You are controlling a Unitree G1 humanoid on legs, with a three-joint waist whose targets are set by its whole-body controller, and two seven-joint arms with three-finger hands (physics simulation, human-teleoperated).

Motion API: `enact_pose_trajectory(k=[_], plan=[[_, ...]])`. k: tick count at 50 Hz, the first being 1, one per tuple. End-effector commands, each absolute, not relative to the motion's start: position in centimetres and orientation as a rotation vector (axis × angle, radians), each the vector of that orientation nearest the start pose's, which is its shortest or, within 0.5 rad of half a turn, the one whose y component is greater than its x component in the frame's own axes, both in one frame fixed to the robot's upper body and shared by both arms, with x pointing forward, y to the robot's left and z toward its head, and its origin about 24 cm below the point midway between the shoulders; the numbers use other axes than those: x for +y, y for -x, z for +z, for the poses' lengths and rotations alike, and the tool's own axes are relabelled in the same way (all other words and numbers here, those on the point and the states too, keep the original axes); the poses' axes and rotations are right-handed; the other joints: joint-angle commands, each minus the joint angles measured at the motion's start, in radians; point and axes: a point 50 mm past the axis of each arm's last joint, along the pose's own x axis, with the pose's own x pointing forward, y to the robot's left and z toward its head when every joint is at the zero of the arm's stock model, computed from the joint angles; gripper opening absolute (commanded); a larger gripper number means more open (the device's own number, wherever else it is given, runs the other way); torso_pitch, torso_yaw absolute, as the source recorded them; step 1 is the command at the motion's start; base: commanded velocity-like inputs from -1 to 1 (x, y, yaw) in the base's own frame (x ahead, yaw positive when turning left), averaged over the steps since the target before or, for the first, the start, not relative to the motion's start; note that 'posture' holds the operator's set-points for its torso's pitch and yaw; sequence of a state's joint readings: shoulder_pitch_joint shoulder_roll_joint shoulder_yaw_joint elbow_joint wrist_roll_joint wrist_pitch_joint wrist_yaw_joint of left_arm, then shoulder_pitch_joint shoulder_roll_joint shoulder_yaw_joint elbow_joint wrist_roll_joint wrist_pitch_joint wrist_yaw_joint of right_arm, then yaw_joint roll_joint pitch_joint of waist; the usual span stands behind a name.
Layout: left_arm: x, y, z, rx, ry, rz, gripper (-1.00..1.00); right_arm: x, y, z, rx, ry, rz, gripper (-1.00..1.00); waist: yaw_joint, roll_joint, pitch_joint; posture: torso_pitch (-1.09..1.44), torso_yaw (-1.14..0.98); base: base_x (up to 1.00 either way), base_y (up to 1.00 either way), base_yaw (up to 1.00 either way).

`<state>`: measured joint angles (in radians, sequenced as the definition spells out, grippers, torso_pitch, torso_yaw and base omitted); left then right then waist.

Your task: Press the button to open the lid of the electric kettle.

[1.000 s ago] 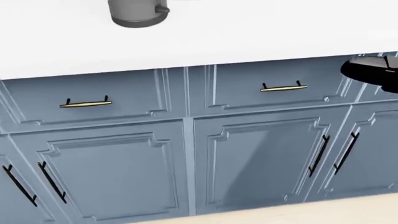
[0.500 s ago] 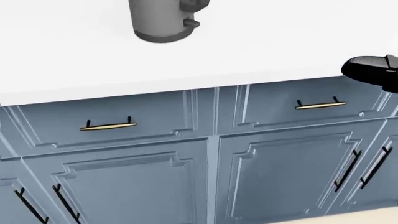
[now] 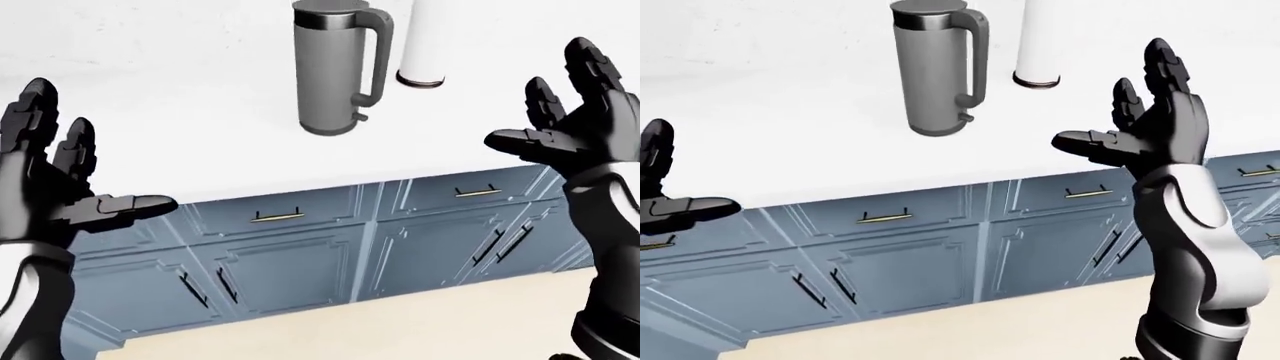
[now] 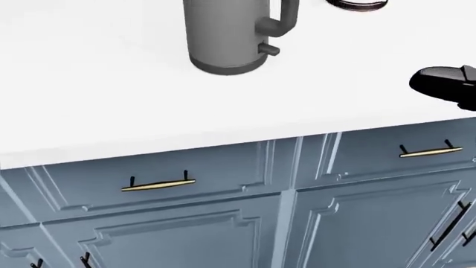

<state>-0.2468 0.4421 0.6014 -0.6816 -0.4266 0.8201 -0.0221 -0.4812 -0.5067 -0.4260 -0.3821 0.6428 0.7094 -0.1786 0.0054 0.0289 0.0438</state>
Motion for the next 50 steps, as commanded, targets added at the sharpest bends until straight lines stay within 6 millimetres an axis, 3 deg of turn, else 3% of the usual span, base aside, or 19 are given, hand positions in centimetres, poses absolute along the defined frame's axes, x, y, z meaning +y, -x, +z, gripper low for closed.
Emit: enact_pose_trajectory(k=[1,6,9,11,13,18,20,22,25,33,35,36,37,38,39,45,47,49,50], plan=[[26.85,-21.79,24.18,-0.344,-0.089,0.213,1.00,-25.62,-27.02,26.50,-0.385,-0.123,-0.145,1.00,-0.002,0.008,-0.016,0.00,0.00,0.16,0.00,0.00],[26.86,-21.77,24.23,-0.344,-0.090,0.212,1.00,-25.68,-27.07,26.42,-0.383,-0.123,-0.147,1.00,0.006,-0.030,-0.018,0.00,0.00,0.17,0.00,0.00],[26.88,-21.75,24.27,-0.345,-0.090,0.213,1.00,-25.66,-27.07,26.42,-0.383,-0.124,-0.147,1.00,0.012,-0.088,-0.028,0.00,0.00,0.17,0.00,0.00],[26.87,-21.74,24.27,-0.345,-0.091,0.213,1.00,-25.73,-27.08,26.45,-0.384,-0.125,-0.149,1.00,0.003,-0.066,-0.018,0.00,0.00,0.16,0.00,0.00],[26.87,-21.72,24.30,-0.345,-0.091,0.213,1.00,-25.83,-27.12,26.47,-0.383,-0.127,-0.152,1.00,-0.001,-0.077,-0.013,0.00,0.00,0.18,0.00,0.00],[26.92,-21.67,24.39,-0.347,-0.091,0.214,1.00,-25.82,-27.12,26.50,-0.385,-0.126,-0.152,1.00,-0.010,-0.035,-0.005,0.00,0.00,0.17,0.00,0.00],[26.93,-21.66,24.40,-0.347,-0.091,0.214,1.00,-25.83,-27.11,26.52,-0.385,-0.127,-0.152,1.00,-0.015,-0.007,-0.001,0.00,0.00,0.18,0.00,0.00],[26.94,-21.67,24.43,-0.348,-0.092,0.214,1.00,-25.82,-27.09,26.56,-0.387,-0.126,-0.151,1.00,-0.020,0.047,-0.020,0.00,0.00,0.17,0.00,0.00],[26.93,-21.67,24.45,-0.348,-0.092,0.214,1.00,-25.82,-27.08,26.57,-0.387,-0.126,-0.151,1.00,-0.010,0.043,-0.013,0.00,0.00,0.17,0.00,0.00],[26.91,-21.66,24.54,-0.350,-0.093,0.214,1.00,-25.97,-27.07,26.71,-0.389,-0.127,-0.154,1.00,0.006,-0.034,-0.009,0.00,0.00,0.17,0.00,0.00],[26.91,-21.67,24.56,-0.350,-0.093,0.214,1.00,-25.97,-27.03,26.82,-0.392,-0.128,-0.154,1.00,0.009,-0.081,-0.018,0.00,0.00,0.18,0.00,0.00],[26.90,-21.67,24.58,-0.351,-0.093,0.214,1.00,-25.98,-27.03,26.83,-0.392,-0.127,-0.154,1.00,0.007,-0.119,-0.031,0.00,0.00,0.18,0.00,0.00],[26.91,-21.66,24.63,-0.351,-0.093,0.214,1.00,-25.99,-27.03,26.82,-0.392,-0.128,-0.154,1.00,-0.003,-0.067,-0.015,0.00,0.00,0.16,0.00,0.00],[26.90,-21.65,24.66,-0.352,-0.093,0.213,1.00,-25.98,-27.02,26.82,-0.391,-0.128,-0.154,1.00,0.002,-0.089,-0.016,0.00,0.00,0.17,0.00,0.00],[26.88,-21.65,24.64,-0.352,-0.093,0.213,1.00,-25.97,-27.00,26.82,-0.391,-0.128,-0.154,1.00,-0.005,-0.085,-0.018,0.00,0.00,0.16,0.00,0.00],[26.92,-21.65,24.62,-0.352,-0.094,0.215,1.00,-25.96,-27.03,26.77,-0.391,-0.127,-0.153,1.00,-0.010,-0.029,-0.003,0.00,0.00,0.18,0.00,0.00],[26.91,-21.65,24.62,-0.352,-0.094,0.215,1.00,-25.96,-27.02,26.79,-0.391,-0.126,-0.153,1.00,-0.016,0.006,-0.007,0.00,0.00,0.18,0.00,0.00],[26.93,-21.63,24.64,-0.353,-0.094,0.216,1.00,-25.95,-27.00,26.83,-0.392,-0.125,-0.152,1.00,-0.018,0.070,-0.027,0.00,0.00,0.17,0.00,0.00],[26.92,-21.63,24.65,-0.353,-0.094,0.216,1.00,-25.95,-27.00,26.85,-0.392,-0.126,-0.152,1.00,-0.008,0.025,-0.020,0.00,0.00,0.17,0.00,0.00]])
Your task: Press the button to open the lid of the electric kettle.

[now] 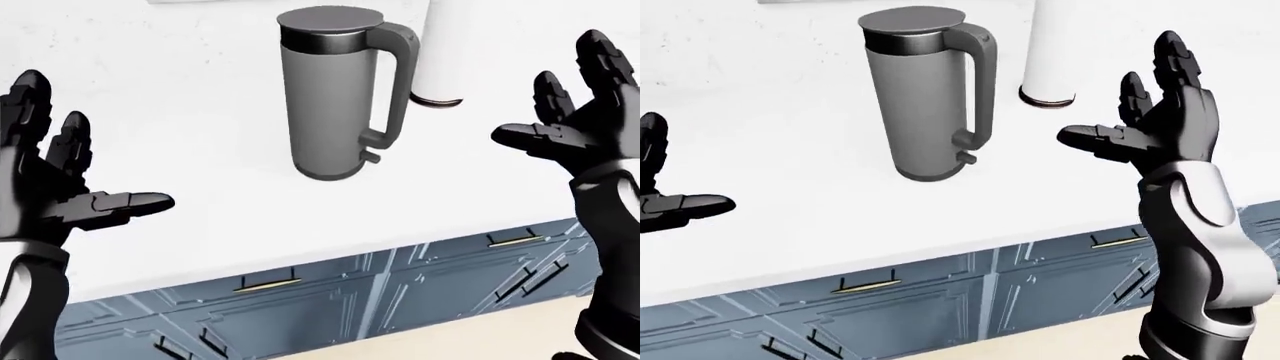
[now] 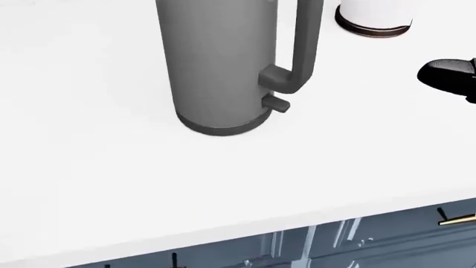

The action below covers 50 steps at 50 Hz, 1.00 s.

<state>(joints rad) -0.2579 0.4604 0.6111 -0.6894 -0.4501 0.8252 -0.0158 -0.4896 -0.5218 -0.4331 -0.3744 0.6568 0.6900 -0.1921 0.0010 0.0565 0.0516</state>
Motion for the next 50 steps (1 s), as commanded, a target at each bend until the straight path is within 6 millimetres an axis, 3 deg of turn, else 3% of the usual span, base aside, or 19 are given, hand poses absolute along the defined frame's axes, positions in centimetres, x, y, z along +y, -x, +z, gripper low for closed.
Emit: enact_pose_trajectory(k=[1,5,8,10,12,13,14,15,17,21,23,25,26,27,30,31,35,50], plan=[[26.9,-21.6,24.7,-0.353,-0.094,0.216,1.00,-26.0,-27.0,26.8,-0.392,-0.126,-0.153,1.00,-0.006,0.017,-0.022,0.00,0.00,0.17,0.00,0.00],[26.9,-21.6,24.7,-0.353,-0.094,0.215,1.00,-26.0,-27.0,26.9,-0.392,-0.126,-0.152,1.00,0.005,-0.011,-0.029,0.00,0.00,0.17,0.00,0.00],[26.9,-21.6,24.7,-0.354,-0.094,0.215,1.00,-26.0,-27.0,26.9,-0.393,-0.126,-0.152,1.00,0.010,-0.042,-0.018,0.00,0.00,0.18,0.00,0.00],[27.0,-21.6,24.7,-0.354,-0.094,0.216,1.00,-26.0,-27.0,26.9,-0.393,-0.126,-0.152,1.00,0.014,-0.074,-0.021,0.00,0.00,0.17,0.00,0.00],[26.9,-21.6,24.7,-0.355,-0.094,0.215,1.00,-25.9,-27.0,26.9,-0.393,-0.125,-0.152,1.00,0.014,-0.136,-0.035,0.00,0.00,0.18,0.00,0.00],[27.0,-21.6,24.7,-0.354,-0.094,0.215,1.00,-25.9,-27.0,26.9,-0.394,-0.125,-0.152,1.00,0.002,-0.092,-0.022,0.00,0.00,0.17,0.00,0.00],[27.0,-21.6,24.7,-0.355,-0.094,0.215,1.00,-25.9,-27.0,26.9,-0.394,-0.125,-0.151,1.00,0.006,-0.109,-0.021,0.00,0.00,0.18,0.00,0.00],[27.0,-21.6,24.8,-0.356,-0.094,0.215,1.00,-25.9,-27.0,26.9,-0.394,-0.126,-0.152,1.00,0.001,-0.108,-0.020,0.00,0.00,0.18,0.00,0.00],[27.0,-21.5,24.8,-0.357,-0.094,0.215,1.00,-25.9,-27.0,27.0,-0.395,-0.127,-0.152,1.00,-0.002,-0.095,-0.026,0.00,0.00,0.17,0.00,0.00],[26.9,-21.5,24.9,-0.358,-0.094,0.215,1.00,-26.0,-27.0,27.2,-0.398,-0.127,-0.155,1.00,-0.006,-0.055,-0.010,0.00,0.00,0.18,0.00,0.00],[26.9,-21.5,25.0,-0.359,-0.095,0.216,1.00,-26.1,-27.1,27.1,-0.397,-0.127,-0.158,1.00,-0.011,-0.022,-0.012,0.00,0.00,0.17,0.00,0.00],[26.9,-21.5,25.0,-0.359,-0.096,0.215,1.00,-26.2,-27.2,27.0,-0.395,-0.129,-0.171,1.00,-0.013,0.042,-0.029,0.00,0.00,0.12,0.00,0.00],[26.9,-21.5,25.0,-0.360,-0.095,0.216,1.00,-26.3,-27.2,27.0,-0.395,-0.131,-0.173,1.00,-0.004,-0.002,-0.009,0.00,0.00,0.00,0.00,0.00],[27.0,-21.5,25.0,-0.361,-0.095,0.219,1.00,-26.3,-27.2,27.0,-0.397,-0.136,-0.172,1.00,-0.003,-0.006,-0.013,0.00,0.00,0.00,0.00,0.00],[27.0,-21.5,25.0,-0.367,-0.087,0.221,1.00,-26.3,-27.1,27.1,-0.397,-0.140,-0.168,1.00,0.000,-0.054,-0.007,0.00,0.00,0.00,0.00,0.00],[27.0,-21.5,25.1,-0.373,-0.077,0.219,1.00,-26.3,-27.1,27.1,-0.397,-0.141,-0.166,1.00,0.002,-0.060,-0.009,0.00,0.00,0.00,0.00,0.00],[26.3,-21.3,25.0,-0.389,-0.139,0.188,1.00,-26.6,-27.3,27.1,-0.397,-0.114,-0.194,1.00,0.003,-0.058,-0.022,0.00,0.00,0.00,0.00,0.00],[26.2,-20.5,25.3,-0.446,-0.146,0.155,1.00,-27.4,-27.6,27.1,-0.382,-0.101,-0.228,1.00,0.002,-0.060,-0.019,0.00,0.00,0.00,0.00,0.00]])
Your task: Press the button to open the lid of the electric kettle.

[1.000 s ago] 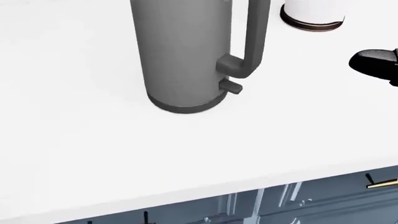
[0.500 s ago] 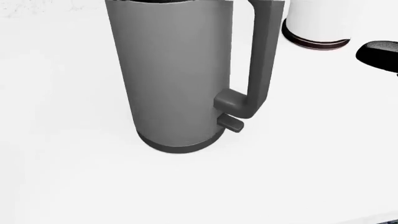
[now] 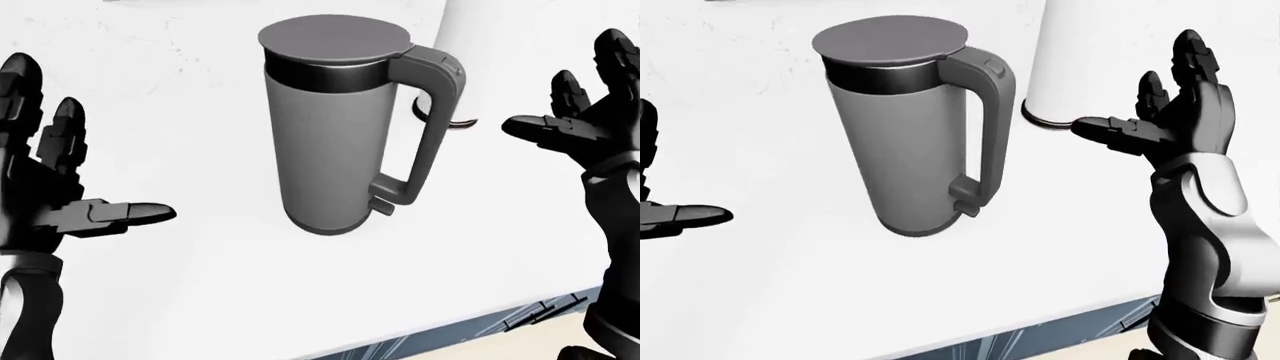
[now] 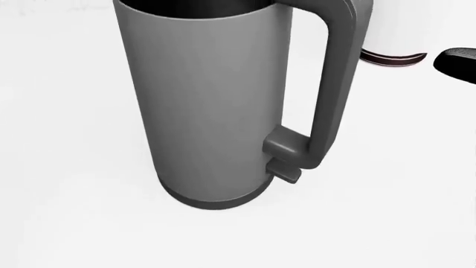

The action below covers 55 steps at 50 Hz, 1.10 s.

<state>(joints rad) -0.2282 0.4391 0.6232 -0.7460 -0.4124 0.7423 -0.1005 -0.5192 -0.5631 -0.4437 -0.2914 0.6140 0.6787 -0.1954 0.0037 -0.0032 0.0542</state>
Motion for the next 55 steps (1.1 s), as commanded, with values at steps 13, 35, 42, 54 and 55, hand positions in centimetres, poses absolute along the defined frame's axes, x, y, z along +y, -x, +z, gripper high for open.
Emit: enact_pose_trajectory(k=[13,35,42,54,55], plan=[[26.05,-20.57,25.33,-0.438,-0.126,0.149,1.00,-27.27,-27.48,27.19,-0.379,-0.104,-0.222,1.00,0.001,-0.001,-0.060,-0.10,0.00,0.00,0.00,0.00],[26.11,-20.66,25.40,-0.431,-0.149,0.166,1.00,-26.62,-27.74,27.53,-0.378,-0.095,-0.202,1.00,0.002,0.002,-0.131,-0.16,0.00,0.00,0.00,0.00],[26.01,-20.47,25.52,-0.450,-0.135,0.153,1.00,-26.47,-27.85,27.76,-0.383,-0.088,-0.196,1.00,0.002,0.004,-0.133,-0.16,0.00,0.00,0.00,0.00],[25.89,-20.38,25.70,-0.463,-0.155,0.143,1.00,-26.49,-27.80,27.81,-0.386,-0.087,-0.195,1.00,0.004,0.003,-0.143,-0.16,0.00,0.00,0.00,0.00],[25.91,-20.39,25.71,-0.461,-0.160,0.146,1.00,-26.51,-27.79,27.82,-0.387,-0.087,-0.195,1.00,0.004,0.004,-0.143,-0.16,0.00,0.00,0.00,0.00]])
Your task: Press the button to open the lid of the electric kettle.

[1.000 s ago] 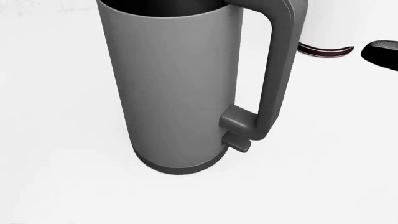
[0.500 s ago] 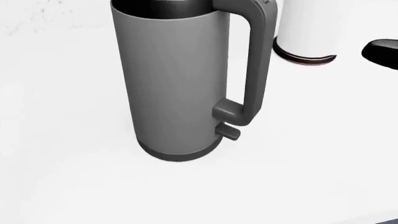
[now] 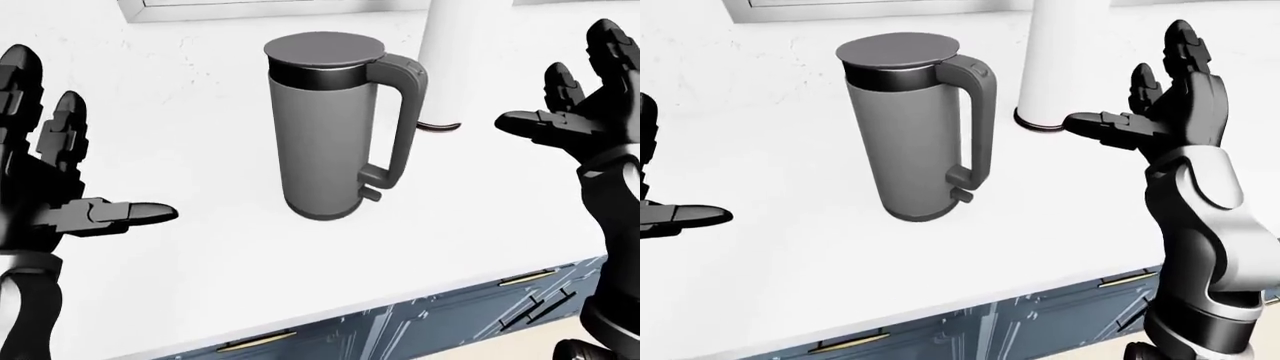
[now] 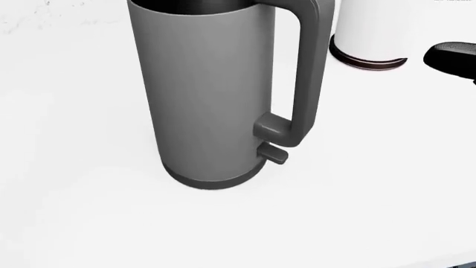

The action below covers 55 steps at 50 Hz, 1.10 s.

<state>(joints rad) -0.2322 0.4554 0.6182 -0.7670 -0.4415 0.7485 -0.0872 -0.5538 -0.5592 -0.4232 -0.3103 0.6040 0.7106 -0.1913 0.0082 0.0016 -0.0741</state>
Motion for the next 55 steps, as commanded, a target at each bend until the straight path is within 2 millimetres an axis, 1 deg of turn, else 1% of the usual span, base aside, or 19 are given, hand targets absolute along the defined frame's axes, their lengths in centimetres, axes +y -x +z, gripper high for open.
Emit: enact_pose_trajectory(k=[1,5,8,11,15,18,22,28,42,49,55], plan=[[25.9,-20.4,25.7,-0.455,-0.160,0.147,1.00,-26.5,-27.8,27.9,-0.387,-0.088,-0.196,1.00,0.000,-0.001,-0.017,-0.17,0.00,0.00,0.00,0.00],[25.8,-20.4,25.7,-0.454,-0.153,0.137,1.00,-26.6,-27.7,27.8,-0.387,-0.088,-0.197,1.00,0.000,-0.001,-0.035,-0.21,0.00,0.00,0.00,0.00],[25.8,-20.4,25.7,-0.456,-0.150,0.137,1.00,-26.6,-27.7,27.8,-0.387,-0.087,-0.197,1.00,0.000,-0.001,-0.055,-0.24,0.00,0.00,0.00,0.00],[25.8,-20.4,25.7,-0.457,-0.148,0.137,1.00,-26.6,-27.7,27.8,-0.388,-0.087,-0.197,1.00,0.000,-0.001,-0.078,-0.27,0.00,0.00,0.00,0.00],[25.7,-20.3,25.8,-0.470,-0.155,0.127,1.00,-26.6,-27.7,27.8,-0.387,-0.087,-0.197,1.00,0.001,0.000,-0.115,-0.31,0.00,0.00,0.00,0.00],[25.7,-20.3,25.8,-0.474,-0.162,0.128,1.00,-26.5,-27.7,27.8,-0.386,-0.087,-0.197,1.00,0.001,0.000,-0.136,-0.31,0.00,0.00,0.00,0.00],[25.8,-20.3,25.7,-0.463,-0.157,0.141,1.00,-26.5,-27.7,27.8,-0.385,-0.086,-0.195,1.00,0.002,0.000,-0.154,-0.31,0.00,0.00,0.00,0.00],[25.9,-20.4,25.5,-0.456,-0.171,0.153,1.00,-26.1,-28.0,28.2,-0.386,-0.082,-0.181,1.00,0.001,0.000,-0.160,-0.31,0.00,0.00,0.00,0.00],[25.9,-20.4,25.7,-0.457,-0.160,0.159,1.00,-24.8,-29.4,30.0,-0.422,-0.007,-0.150,1.00,0.000,0.004,-0.156,-0.31,0.00,0.00,0.00,0.00],[25.9,-20.4,25.8,-0.457,-0.159,0.160,1.00,-24.0,-30.7,30.5,-0.422,0.014,-0.129,1.00,0.000,0.008,-0.155,-0.31,0.00,0.00,0.00,0.00],[25.9,-20.4,25.8,-0.456,-0.158,0.161,1.00,-23.3,-31.2,30.9,-0.423,0.027,-0.106,1.00,0.001,0.012,-0.154,-0.31,0.00,0.00,0.00,0.00]])
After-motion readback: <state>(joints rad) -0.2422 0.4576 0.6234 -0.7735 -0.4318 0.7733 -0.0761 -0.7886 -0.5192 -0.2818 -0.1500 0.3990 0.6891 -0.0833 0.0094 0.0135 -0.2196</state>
